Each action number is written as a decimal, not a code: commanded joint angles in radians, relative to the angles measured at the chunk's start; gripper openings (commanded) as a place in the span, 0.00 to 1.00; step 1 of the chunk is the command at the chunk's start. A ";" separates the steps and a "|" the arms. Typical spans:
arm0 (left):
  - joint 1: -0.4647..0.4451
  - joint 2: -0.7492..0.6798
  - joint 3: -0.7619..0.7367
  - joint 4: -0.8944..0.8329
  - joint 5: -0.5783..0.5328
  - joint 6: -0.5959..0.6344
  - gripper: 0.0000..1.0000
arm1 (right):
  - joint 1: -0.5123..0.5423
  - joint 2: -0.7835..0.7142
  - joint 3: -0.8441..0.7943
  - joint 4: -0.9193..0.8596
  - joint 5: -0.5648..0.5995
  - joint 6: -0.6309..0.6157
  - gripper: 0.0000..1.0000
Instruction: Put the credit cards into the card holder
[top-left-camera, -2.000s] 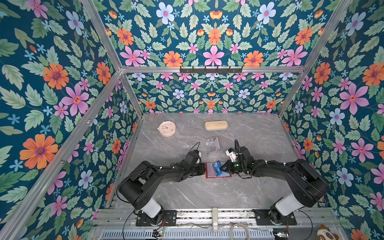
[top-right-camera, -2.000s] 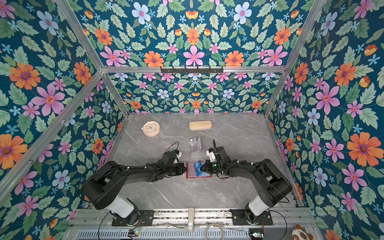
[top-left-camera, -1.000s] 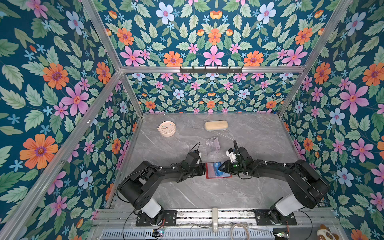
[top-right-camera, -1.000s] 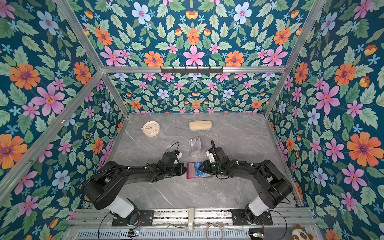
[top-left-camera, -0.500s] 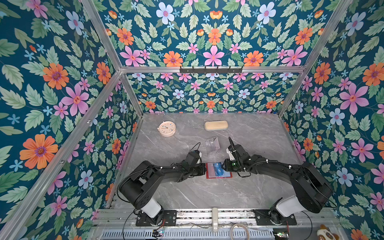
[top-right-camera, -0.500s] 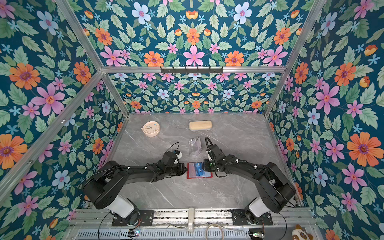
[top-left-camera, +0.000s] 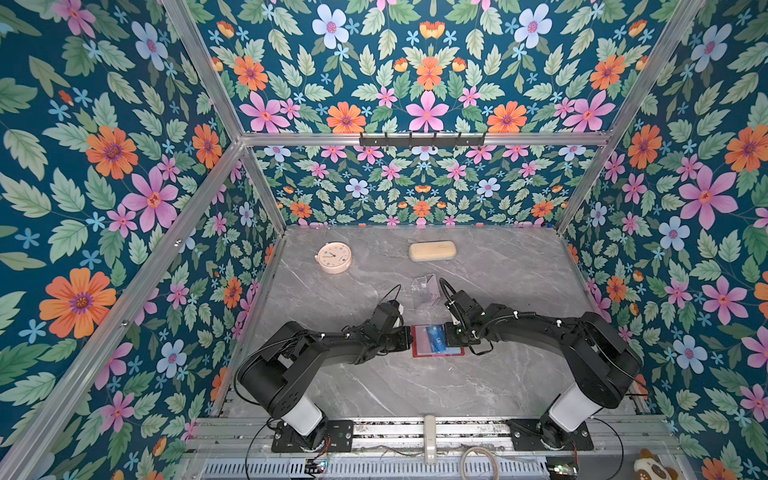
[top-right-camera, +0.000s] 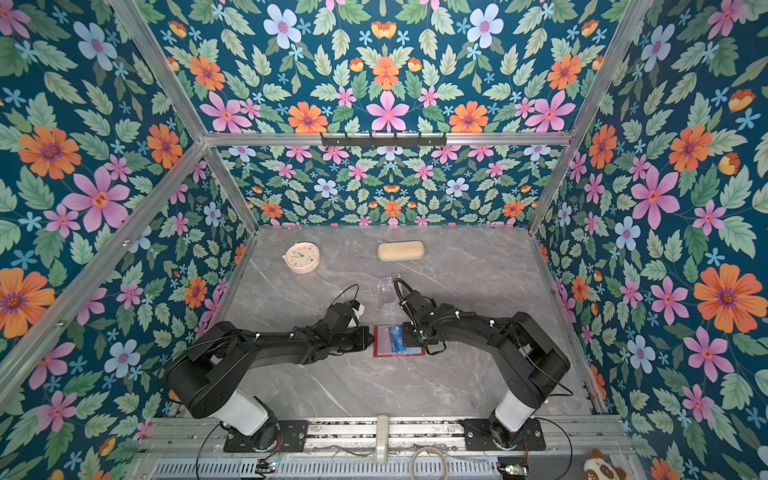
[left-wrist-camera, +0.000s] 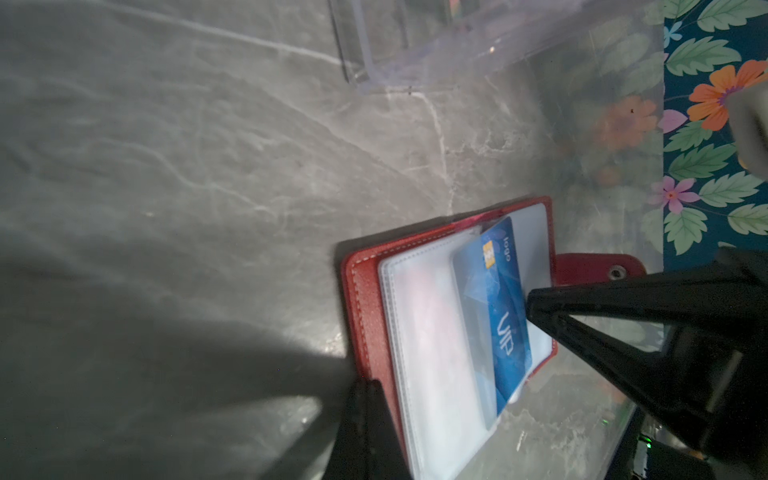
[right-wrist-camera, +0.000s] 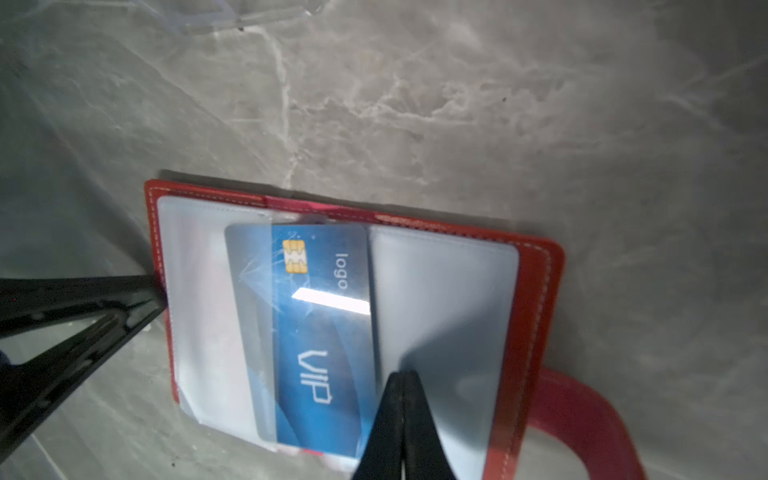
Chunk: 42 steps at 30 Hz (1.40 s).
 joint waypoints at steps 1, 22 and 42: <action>-0.001 0.008 -0.006 -0.091 -0.023 0.012 0.00 | 0.009 0.039 0.016 -0.057 0.041 -0.013 0.06; -0.001 0.007 -0.011 -0.094 -0.027 0.013 0.00 | 0.047 0.012 0.055 -0.081 0.062 -0.010 0.30; -0.001 0.008 -0.008 -0.093 -0.026 0.014 0.00 | 0.047 0.089 0.118 -0.071 0.016 0.000 0.02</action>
